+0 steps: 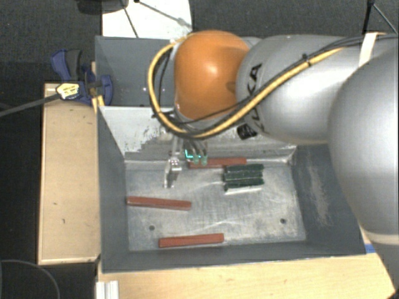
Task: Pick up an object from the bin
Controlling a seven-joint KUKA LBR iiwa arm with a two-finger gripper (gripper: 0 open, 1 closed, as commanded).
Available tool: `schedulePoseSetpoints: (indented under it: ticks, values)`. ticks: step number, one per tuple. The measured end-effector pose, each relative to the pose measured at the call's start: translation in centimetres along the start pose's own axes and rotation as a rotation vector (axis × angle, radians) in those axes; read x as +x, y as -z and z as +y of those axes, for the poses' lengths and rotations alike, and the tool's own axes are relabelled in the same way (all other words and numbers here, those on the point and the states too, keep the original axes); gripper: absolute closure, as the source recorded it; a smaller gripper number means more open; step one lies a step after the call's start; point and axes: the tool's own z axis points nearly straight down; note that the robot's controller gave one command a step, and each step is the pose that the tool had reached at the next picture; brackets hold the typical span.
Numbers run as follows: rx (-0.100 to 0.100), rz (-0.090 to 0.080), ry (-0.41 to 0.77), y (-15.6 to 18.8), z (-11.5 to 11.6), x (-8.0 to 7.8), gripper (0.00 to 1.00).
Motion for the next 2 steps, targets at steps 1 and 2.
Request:
schedulePoseSetpoints:
  ticks: [1,2]
  values:
    - [-0.001,-0.008,-0.005,0.5,-0.1,-0.2,0.00]
    - [-0.002,-0.011,0.050,-6.8,1.3,1.8,0.00]
